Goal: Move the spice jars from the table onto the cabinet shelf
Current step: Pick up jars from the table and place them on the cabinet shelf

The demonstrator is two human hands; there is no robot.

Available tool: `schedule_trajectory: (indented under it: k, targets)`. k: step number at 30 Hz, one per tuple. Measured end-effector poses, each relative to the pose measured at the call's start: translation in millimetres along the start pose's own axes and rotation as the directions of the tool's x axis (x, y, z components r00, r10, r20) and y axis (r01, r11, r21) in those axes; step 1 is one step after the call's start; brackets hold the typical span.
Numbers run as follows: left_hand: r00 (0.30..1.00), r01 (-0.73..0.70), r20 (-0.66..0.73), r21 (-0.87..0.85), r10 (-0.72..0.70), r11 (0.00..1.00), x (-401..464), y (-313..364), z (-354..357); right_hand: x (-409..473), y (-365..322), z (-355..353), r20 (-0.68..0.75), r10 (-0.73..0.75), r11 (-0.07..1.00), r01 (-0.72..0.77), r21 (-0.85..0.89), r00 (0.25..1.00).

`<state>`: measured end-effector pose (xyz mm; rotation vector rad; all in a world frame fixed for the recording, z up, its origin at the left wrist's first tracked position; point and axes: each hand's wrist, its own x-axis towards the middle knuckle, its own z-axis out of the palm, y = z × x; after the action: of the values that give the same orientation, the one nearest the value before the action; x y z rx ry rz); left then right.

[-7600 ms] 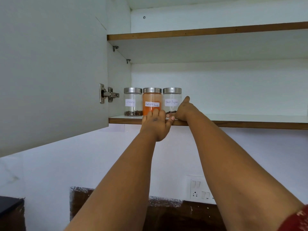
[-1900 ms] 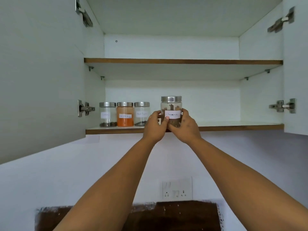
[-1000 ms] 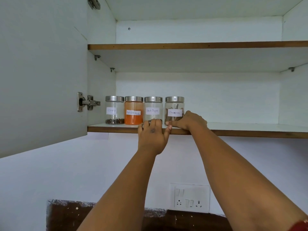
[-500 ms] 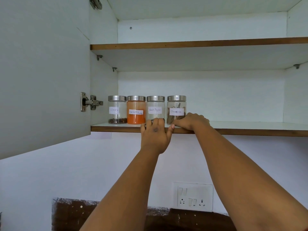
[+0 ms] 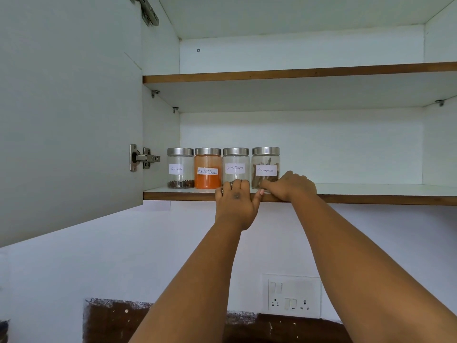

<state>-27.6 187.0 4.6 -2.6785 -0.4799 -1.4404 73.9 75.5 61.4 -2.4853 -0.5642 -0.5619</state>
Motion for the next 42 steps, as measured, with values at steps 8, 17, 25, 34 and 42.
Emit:
schedule_trajectory:
  k: [8, 17, 25, 34, 42]
  targets:
    - [0.996, -0.029, 0.089, 0.042, 0.025, 0.999, -1.2, -0.8, -11.3, -41.8, 6.0, 10.8, -0.177, -0.14, 0.967, 0.096, -0.234, 0.974]
    - [0.985, -0.01, 0.167, -0.185, 0.042, 0.983, -43.4, 6.0, -33.5, -101.5, 31.8, 26.9, -0.323, -0.235, 0.967, 0.255, 0.022, 0.917]
    - [0.751, 0.513, 0.615, -0.313, -0.241, 0.799, -237.7, -16.0, 33.9, -254.5, 82.7, 149.0, -0.116, 0.097, 0.971, -0.068, 0.231, 0.988]
    - [0.378, 0.661, 0.892, -0.073, -0.247, 0.747, -449.5, -58.1, 72.3, -437.7, 152.6, 253.0, 0.15, 0.262, 0.964, -0.253, -0.075, 0.953]
    - [0.316, 0.696, 0.929, -0.09, -0.192, 0.712, -515.7, -60.0, 57.9, -493.8, 127.6, 290.9, 0.489, -0.103, 0.985, 0.156, -0.07, 0.866]
